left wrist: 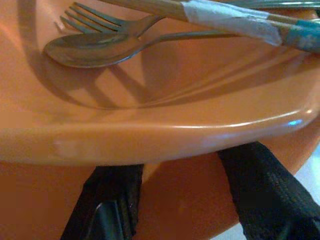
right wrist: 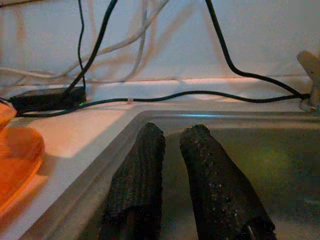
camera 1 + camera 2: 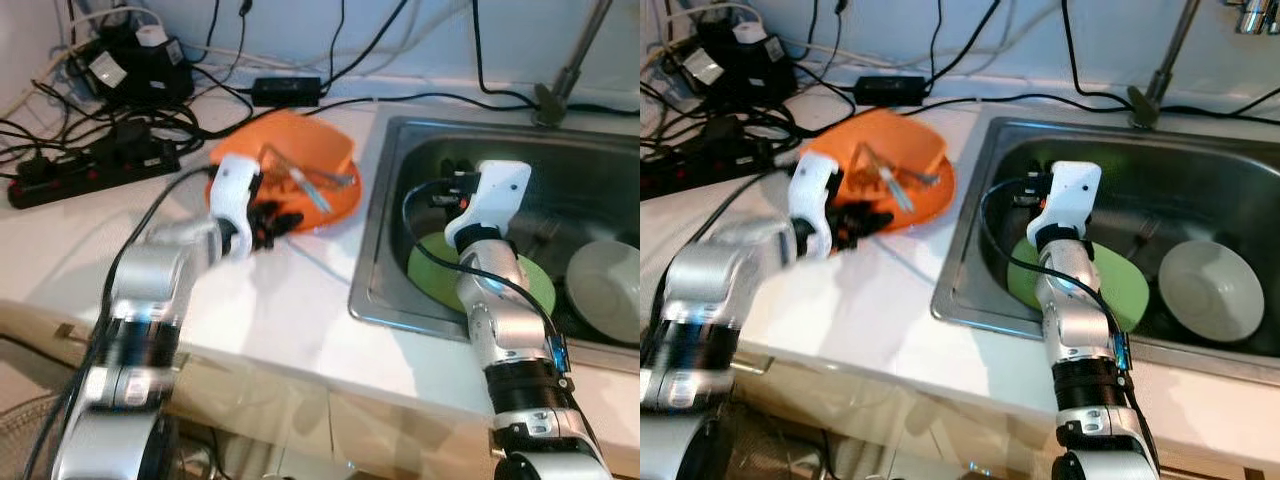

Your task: Kitchen organization

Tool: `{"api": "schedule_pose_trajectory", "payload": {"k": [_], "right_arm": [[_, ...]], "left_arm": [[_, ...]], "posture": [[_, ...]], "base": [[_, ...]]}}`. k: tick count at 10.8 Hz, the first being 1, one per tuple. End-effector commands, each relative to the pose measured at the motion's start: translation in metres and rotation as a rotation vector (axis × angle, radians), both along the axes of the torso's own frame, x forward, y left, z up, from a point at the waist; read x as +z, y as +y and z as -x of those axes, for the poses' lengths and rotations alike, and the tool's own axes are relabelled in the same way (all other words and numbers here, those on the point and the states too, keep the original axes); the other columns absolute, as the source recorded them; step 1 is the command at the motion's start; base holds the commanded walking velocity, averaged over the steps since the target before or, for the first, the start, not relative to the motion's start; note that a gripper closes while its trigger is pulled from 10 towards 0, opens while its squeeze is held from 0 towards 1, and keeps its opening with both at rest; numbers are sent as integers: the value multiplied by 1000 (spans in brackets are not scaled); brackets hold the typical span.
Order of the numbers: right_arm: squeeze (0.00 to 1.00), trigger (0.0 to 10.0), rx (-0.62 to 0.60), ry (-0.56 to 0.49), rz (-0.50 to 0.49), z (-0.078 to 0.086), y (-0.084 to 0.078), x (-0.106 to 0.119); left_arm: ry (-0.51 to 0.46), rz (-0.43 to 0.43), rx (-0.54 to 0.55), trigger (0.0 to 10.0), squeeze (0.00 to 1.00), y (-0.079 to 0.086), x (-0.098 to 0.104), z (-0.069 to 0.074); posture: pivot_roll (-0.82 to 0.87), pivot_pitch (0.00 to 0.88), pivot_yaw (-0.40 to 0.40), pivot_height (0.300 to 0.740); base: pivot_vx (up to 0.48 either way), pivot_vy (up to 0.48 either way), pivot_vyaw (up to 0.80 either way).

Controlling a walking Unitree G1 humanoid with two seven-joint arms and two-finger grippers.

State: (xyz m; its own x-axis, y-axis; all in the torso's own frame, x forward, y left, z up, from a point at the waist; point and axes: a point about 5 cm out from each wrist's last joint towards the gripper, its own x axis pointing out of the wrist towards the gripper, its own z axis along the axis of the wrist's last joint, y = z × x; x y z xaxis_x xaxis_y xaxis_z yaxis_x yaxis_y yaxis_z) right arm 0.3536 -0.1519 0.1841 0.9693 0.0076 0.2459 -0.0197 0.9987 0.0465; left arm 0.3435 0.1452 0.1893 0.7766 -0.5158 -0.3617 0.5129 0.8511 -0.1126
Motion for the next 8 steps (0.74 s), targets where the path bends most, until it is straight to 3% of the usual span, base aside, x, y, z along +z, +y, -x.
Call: {"api": "schedule_pose_trajectory", "payload": {"k": [1,5,8], "right_arm": [[0,10000,5,-19,-13,-2,1,4],[0,10000,21,-18,-17,-7,5,2],[0,10000,44,-23,-14,-13,9,5]], "left_arm": [[199,-30,22,10000,0,5,-36,17],[192,-57,61,10000,0,18,-22,50],[150,-49,68,10000,0,7,-12,63]], "posture": [[253,55,75,740],[281,44,60,740],[297,22,34,740]], "base": [[0,0,0],[0,0,0],[0,0,0]]}}
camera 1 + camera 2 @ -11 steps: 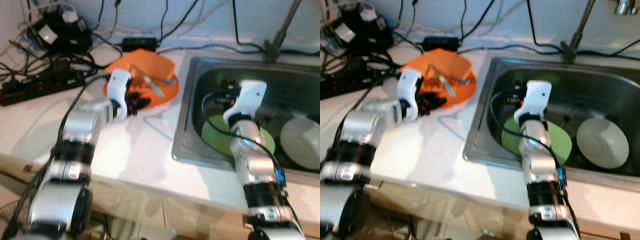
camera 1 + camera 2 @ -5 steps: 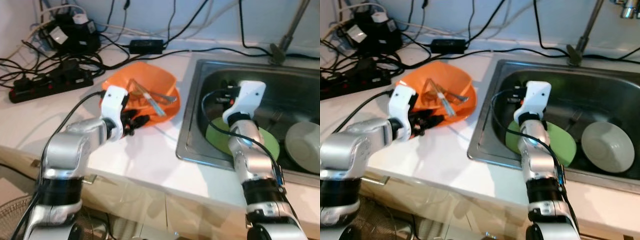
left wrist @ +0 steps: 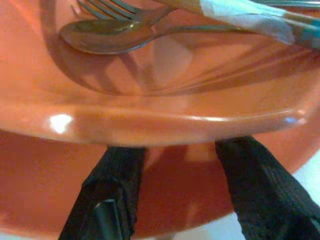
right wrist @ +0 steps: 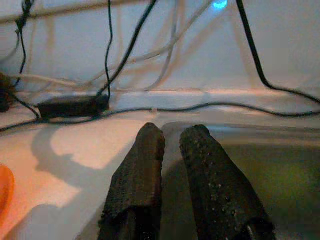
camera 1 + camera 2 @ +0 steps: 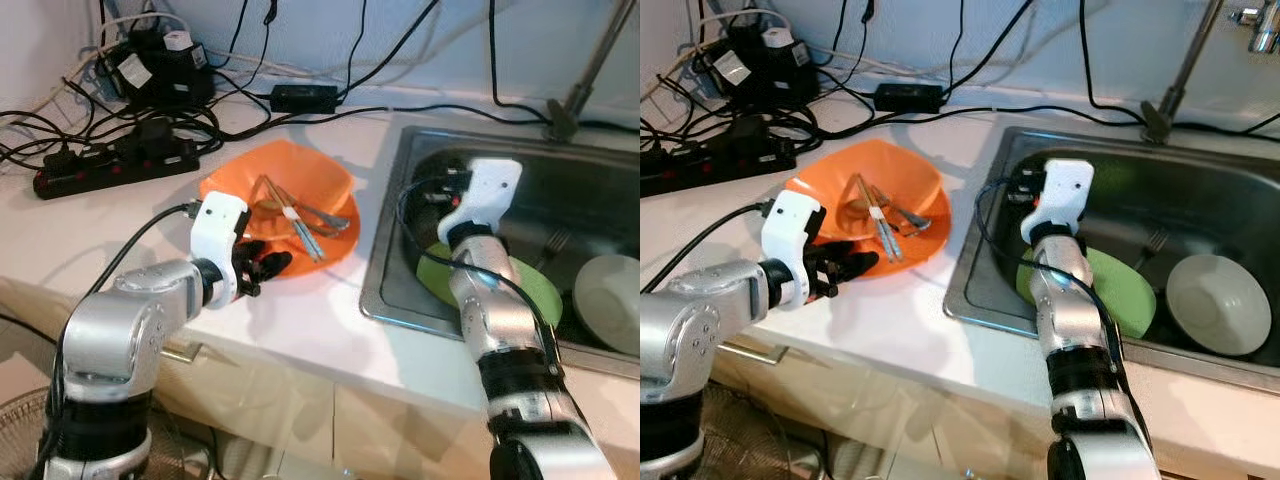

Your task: Kitchen organization

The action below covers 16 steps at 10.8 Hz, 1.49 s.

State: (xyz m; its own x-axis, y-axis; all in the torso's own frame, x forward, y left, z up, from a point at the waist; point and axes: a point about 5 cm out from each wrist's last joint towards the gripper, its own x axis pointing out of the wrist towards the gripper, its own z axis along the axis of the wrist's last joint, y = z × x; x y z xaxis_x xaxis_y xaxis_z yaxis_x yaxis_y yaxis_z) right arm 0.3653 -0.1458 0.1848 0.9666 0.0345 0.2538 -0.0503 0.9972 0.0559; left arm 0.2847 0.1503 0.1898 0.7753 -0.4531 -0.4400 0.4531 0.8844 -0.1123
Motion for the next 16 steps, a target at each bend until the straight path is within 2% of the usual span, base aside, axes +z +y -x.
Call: {"api": "schedule_pose_trajectory", "payload": {"k": [1,2,4,7,8,9,10,11,12,13,14,15,16], "right_arm": [[0,10000,17,-18,-3,-3,3,5],[0,10000,19,-19,-1,-5,3,5],[0,10000,14,-23,-3,-7,1,6],[0,10000,20,-22,0,-9,2,6],[0,10000,23,-24,-3,-9,3,6],[0,10000,24,-23,-4,-10,3,5],[0,10000,23,-20,-2,-9,2,4],[0,10000,17,-19,-1,-10,-1,4],[0,10000,4,-19,-1,-9,-4,3],[0,10000,2,-21,-1,-9,-4,2],[0,10000,2,-24,-2,-8,-4,2],[0,10000,-3,-36,17,-7,-6,2],[0,10000,-10,-43,12,-6,-9,2]], "left_arm": [[50,-13,5,10000,0,0,-10,5],[-40,-59,17,10000,0,-1,-10,2],[-72,-34,115,10000,0,10,-9,2],[-131,-51,189,10000,0,30,-1,3],[-144,-53,253,10000,0,44,1,5],[-152,-82,317,10000,0,63,2,9],[-169,-111,368,10000,0,75,3,10],[-241,-221,431,10000,0,91,4,10],[-346,-294,564,10000,0,108,-1,14],[-424,-358,669,10000,0,117,-6,16],[-510,-348,776,10000,0,123,-4,16],[-644,-391,781,10000,0,117,4,13],[-764,-414,706,10000,0,101,13,7]], "posture": [[296,21,30,740],[300,21,22,740],[301,27,5,740],[311,30,-10,740],[312,30,-16,740],[317,31,-24,740],[320,30,-28,740],[316,29,-31,740],[311,27,-32,740],[308,25,-34,740],[304,24,-37,740],[298,20,-39,740],[287,14,-39,740]], "base": [[0,0,0],[0,0,0],[0,0,0],[0,0,0],[0,0,0],[0,0,0],[0,0,0],[0,0,0],[0,0,0],[0,0,0],[0,0,0],[0,0,0],[0,0,0]]}}
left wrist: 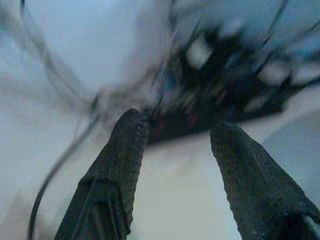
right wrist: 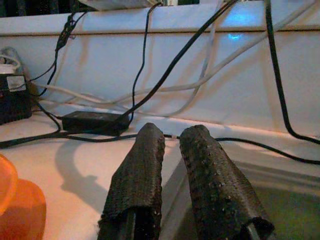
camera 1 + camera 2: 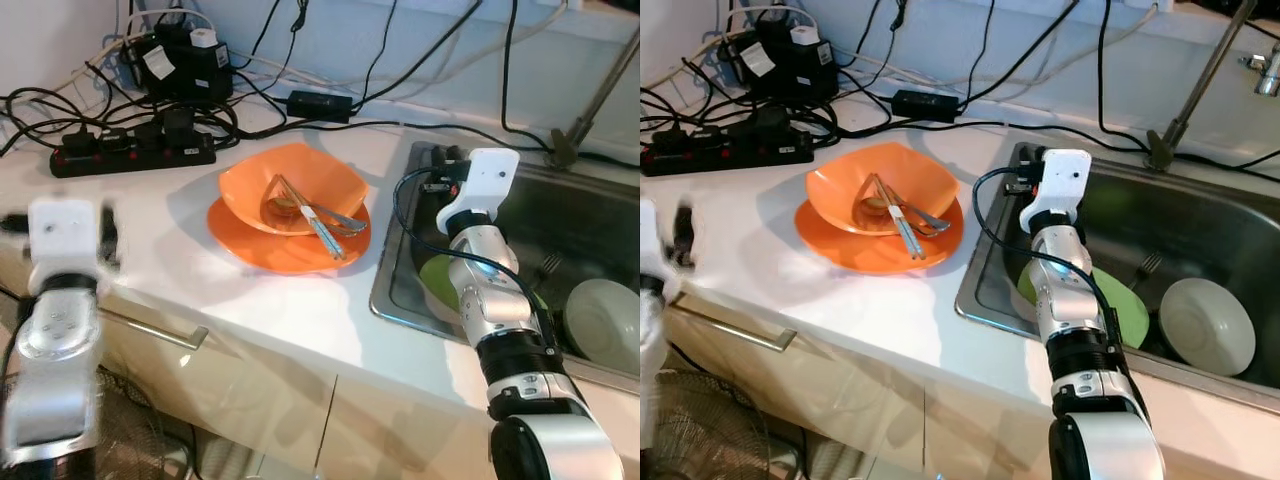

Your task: Kitchen organization

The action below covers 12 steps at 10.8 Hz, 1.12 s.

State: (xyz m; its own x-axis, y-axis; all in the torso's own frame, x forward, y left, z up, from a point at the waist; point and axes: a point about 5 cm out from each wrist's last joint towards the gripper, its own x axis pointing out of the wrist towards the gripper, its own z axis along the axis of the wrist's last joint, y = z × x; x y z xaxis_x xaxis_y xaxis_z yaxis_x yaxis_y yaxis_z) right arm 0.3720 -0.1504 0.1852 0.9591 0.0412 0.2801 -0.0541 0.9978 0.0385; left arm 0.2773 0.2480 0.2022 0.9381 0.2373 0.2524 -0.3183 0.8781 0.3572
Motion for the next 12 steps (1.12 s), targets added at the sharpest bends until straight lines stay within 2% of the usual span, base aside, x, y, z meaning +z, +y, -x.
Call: {"api": "schedule_pose_trajectory", "payload": {"k": [1,2,3,4,5,8,10,12], "right_arm": [[0,10000,-20,-27,-8,2,-8,3],[0,10000,-29,-52,-18,5,-11,5],[0,10000,-31,-62,-16,7,-14,5],[0,10000,-33,-69,-7,9,-15,3],[0,10000,-37,-73,6,11,-16,1],[0,10000,-37,-101,0,10,-12,9],[0,10000,-22,-111,5,11,-6,10],[0,10000,-22,-103,9,12,-6,7]], "left_arm": [[-49,-83,-89,10000,0,-19,5,-5],[-87,-193,-197,10000,0,-41,4,-7],[-116,-235,-254,10000,0,-54,2,-9],[-140,-241,-313,10000,0,-69,-1,-13],[-181,-206,-357,10000,0,-86,0,-21],[-320,-112,-459,10000,0,-141,25,-46],[-336,-99,-493,10000,0,-153,25,-47],[-339,-81,-476,10000,0,-147,24,-47]], "posture": [[282,12,-37,740],[269,6,-33,740],[265,2,-33,740],[262,0,-37,740],[260,0,-41,740],[241,0,-45,740],[234,0,-42,740],[239,9,-42,740]], "base": [[0,0,0],[0,0,0],[0,0,0],[0,0,0],[0,0,0],[0,0,0],[0,0,0],[0,-167,0]]}}
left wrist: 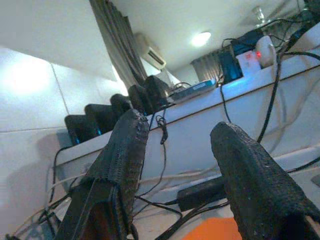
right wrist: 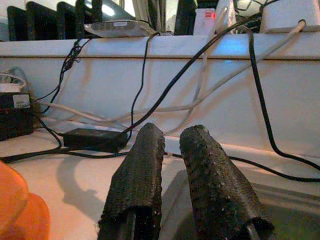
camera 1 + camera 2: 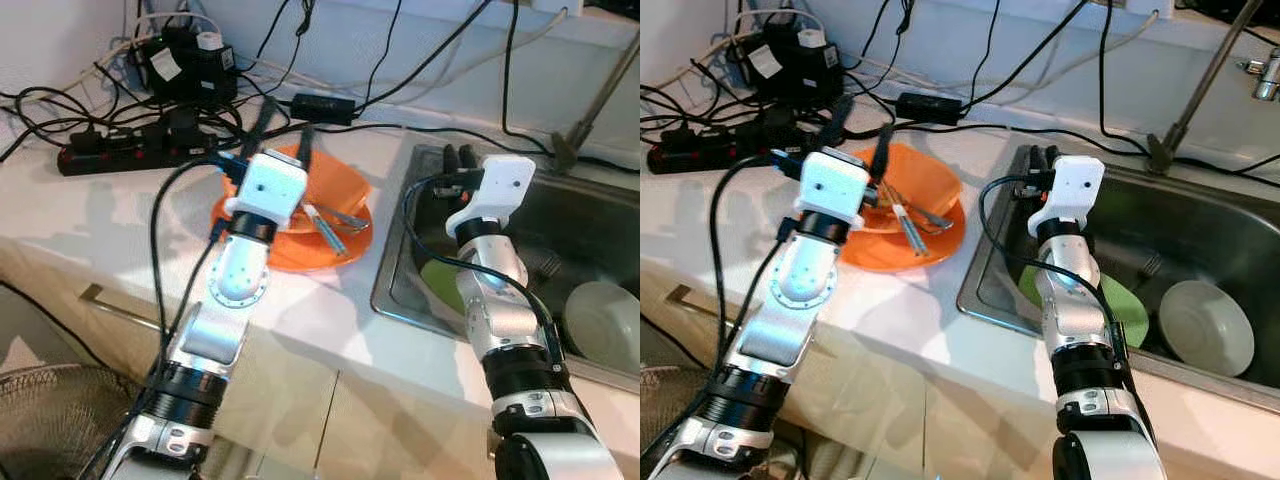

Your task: Kitchen organization

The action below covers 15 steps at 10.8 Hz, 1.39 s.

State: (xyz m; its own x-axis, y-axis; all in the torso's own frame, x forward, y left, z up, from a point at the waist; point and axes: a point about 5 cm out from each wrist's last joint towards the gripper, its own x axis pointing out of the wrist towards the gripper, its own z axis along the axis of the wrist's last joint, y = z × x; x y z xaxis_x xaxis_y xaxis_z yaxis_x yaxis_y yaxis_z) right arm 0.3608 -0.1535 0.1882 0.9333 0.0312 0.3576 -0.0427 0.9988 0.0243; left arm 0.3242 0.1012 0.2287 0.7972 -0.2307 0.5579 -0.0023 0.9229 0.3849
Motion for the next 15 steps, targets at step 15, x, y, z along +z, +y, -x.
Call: {"api": "schedule_pose_trajectory", "payload": {"k": [15], "right_arm": [[0,10000,13,-5,18,2,3,1]], "left_arm": [[27,84,2,10000,0,11,-3,2]], "posture": [[238,19,-48,740]], "base": [[0,-142,202]]}}
